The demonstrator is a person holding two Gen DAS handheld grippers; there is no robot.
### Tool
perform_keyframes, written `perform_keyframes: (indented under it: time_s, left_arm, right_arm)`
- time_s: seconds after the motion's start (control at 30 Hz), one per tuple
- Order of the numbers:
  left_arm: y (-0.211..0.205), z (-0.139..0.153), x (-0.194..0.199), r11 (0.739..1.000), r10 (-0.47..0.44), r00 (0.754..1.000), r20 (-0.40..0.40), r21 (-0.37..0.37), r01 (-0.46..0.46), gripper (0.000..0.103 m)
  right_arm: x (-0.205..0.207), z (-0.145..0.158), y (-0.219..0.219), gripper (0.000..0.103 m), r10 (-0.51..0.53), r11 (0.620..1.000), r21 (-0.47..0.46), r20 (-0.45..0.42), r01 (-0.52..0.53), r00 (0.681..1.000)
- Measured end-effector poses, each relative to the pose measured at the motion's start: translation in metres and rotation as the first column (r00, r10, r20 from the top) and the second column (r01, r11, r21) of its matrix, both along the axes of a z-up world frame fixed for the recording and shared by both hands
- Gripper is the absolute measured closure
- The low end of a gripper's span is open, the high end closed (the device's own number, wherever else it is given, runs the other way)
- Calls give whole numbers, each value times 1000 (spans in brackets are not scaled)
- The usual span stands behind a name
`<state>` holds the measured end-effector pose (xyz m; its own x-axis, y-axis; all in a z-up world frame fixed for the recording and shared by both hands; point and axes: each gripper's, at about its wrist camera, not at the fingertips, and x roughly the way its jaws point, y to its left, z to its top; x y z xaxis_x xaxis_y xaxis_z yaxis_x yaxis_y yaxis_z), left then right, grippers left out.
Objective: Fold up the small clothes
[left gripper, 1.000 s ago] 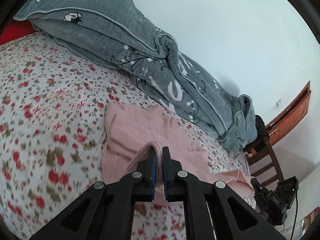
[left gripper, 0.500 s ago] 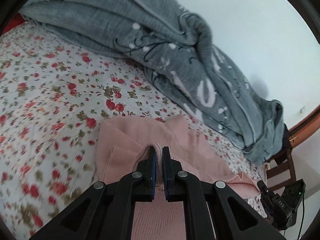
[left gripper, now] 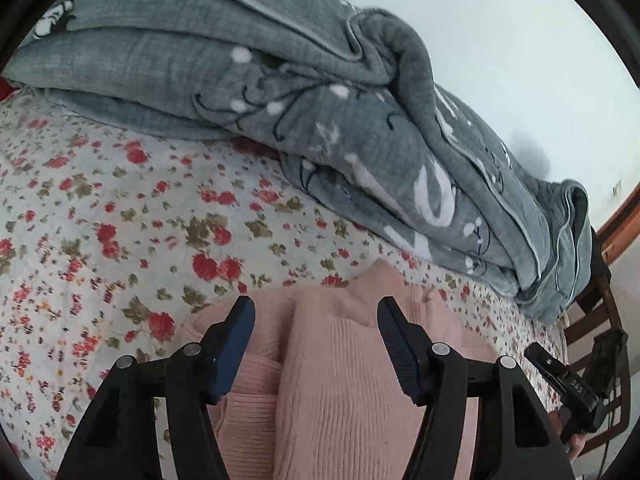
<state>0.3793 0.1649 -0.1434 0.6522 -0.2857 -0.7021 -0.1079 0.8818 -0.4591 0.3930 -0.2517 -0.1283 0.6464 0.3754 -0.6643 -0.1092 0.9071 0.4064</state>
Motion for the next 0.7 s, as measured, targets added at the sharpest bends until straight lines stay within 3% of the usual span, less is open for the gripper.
perform_keyframes:
  time_s: [0.13,0.23,0.3,0.33,0.37,0.53,0.6,0.7]
  left_arm:
    - [-17,-12,5,997,-54,998,-34,48,55,44]
    - [-30,-22,14,987,-64,995,-76,145,74,60]
    - [-30,-29,17,985,-60,994,-96,152,75,75]
    - [-29,-32,17,986,-55,993,-101,151,70,90]
    - [-27,-33,16,987,-60,993,-101,144,74,96]
    - [-9,-12,3,997,-69,997,33,49,67,96]
    - [-8,-10,7,995,-46,999,11,88,45,96]
    - [-13,-27,14,983,-18,999,-51,182,27,96]
  right_arm:
    - [8,-16,11,64,45,995,-90,-34,-48,998]
    - [17,-34,21,64,94,988,-117,-83,-103,992]
    - [25,-49,25,78,78,982,-159,-144,-101,986]
    - [27,-54,25,94,65,979,-181,-157,-93,986]
    - [26,-56,24,97,50,977,-200,-141,-78,989]
    - [9,-29,16,99,78,987,-144,18,-75,997]
    - [8,-17,13,99,68,990,-131,63,-60,996]
    - [23,-27,19,99,16,977,-215,11,-13,1000]
